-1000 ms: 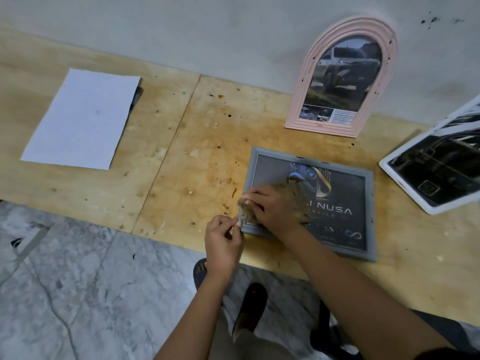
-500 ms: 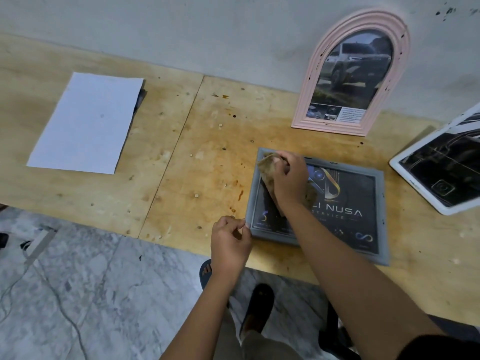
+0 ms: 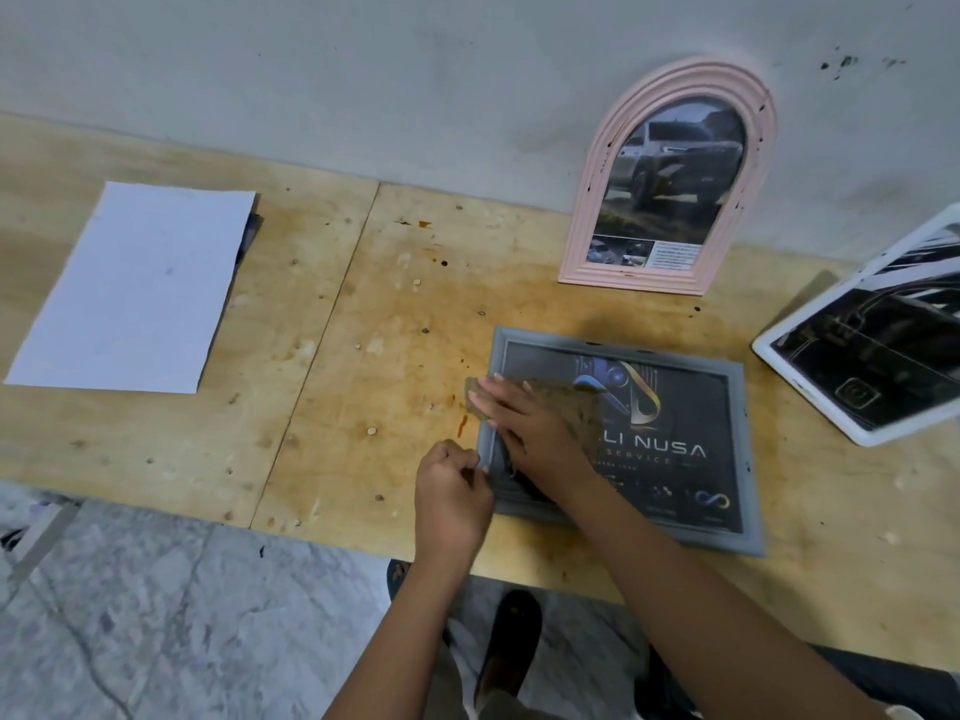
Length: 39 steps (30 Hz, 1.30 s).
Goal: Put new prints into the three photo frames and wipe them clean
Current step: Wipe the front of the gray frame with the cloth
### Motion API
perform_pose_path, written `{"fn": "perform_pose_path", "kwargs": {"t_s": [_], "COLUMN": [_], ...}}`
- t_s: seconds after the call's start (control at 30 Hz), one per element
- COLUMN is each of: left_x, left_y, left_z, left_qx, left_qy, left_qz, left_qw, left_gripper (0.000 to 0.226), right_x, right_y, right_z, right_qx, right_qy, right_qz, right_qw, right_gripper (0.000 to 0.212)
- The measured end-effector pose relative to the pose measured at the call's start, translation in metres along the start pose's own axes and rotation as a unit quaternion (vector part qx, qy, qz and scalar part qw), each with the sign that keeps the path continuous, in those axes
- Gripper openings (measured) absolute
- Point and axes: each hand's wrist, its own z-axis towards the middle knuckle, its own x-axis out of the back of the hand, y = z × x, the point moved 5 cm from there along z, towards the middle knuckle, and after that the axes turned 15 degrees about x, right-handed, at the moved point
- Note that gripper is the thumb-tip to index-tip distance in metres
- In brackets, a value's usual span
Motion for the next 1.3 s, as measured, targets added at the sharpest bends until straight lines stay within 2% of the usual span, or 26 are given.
{"fn": "perform_pose_path", "kwargs": {"t_s": [0.17, 0.27, 0.43, 0.5, 0.6, 0.73, 0.83, 0.93, 1.1, 1.3], "left_x": [0.001, 0.002, 0.003, 0.004, 0.005, 0.001, -0.005, -0.014, -0.021, -0.024], "left_y": [0.002, 0.003, 0.005, 0.008, 0.013, 0.033, 0.054, 0.063, 0.064, 0.068], "left_z": [-0.001, -0.002, -0.004, -0.004, 0.0, 0.01, 0.025, 0.034, 0.031, 0.033], "left_qx": [-0.017, -0.012, 0.0, 0.004, -0.006, -0.025, -0.02, -0.016, -0.003, -0.027], "left_qy": [-0.007, -0.004, -0.004, -0.014, -0.027, -0.041, -0.029, -0.041, -0.034, -0.024], "left_qz": [-0.006, -0.015, -0.008, 0.008, 0.079, 0.169, 0.259, 0.324, 0.392, 0.44], "left_qw": [1.0, 1.0, 1.0, 1.0, 0.996, 0.984, 0.965, 0.945, 0.919, 0.897], "left_gripper": [0.013, 0.009, 0.011, 0.01, 0.019, 0.007, 0.023, 0.022, 0.021, 0.026], "right_x": [0.002, 0.004, 0.014, 0.018, 0.026, 0.025, 0.025, 0.028, 0.043, 0.055], "right_y": [0.01, 0.021, 0.034, 0.038, 0.044, 0.049, 0.053, 0.057, 0.065, 0.073], "right_z": [0.014, 0.033, 0.063, 0.069, 0.072, 0.071, 0.072, 0.072, 0.063, 0.02], "right_qx": [0.034, -0.017, -0.072, -0.111, -0.158, -0.141, -0.138, -0.132, -0.128, -0.196], "right_qy": [0.002, 0.025, 0.01, 0.049, 0.116, 0.068, 0.06, 0.05, 0.042, 0.121], "right_qz": [-0.063, -0.104, -0.167, -0.17, -0.132, -0.095, -0.06, -0.029, -0.054, -0.029], "right_qw": [0.997, 0.994, 0.983, 0.978, 0.972, 0.983, 0.987, 0.99, 0.989, 0.973], "right_gripper": [0.047, 0.056, 0.055, 0.052, 0.04, 0.043, 0.041, 0.039, 0.035, 0.025]}}
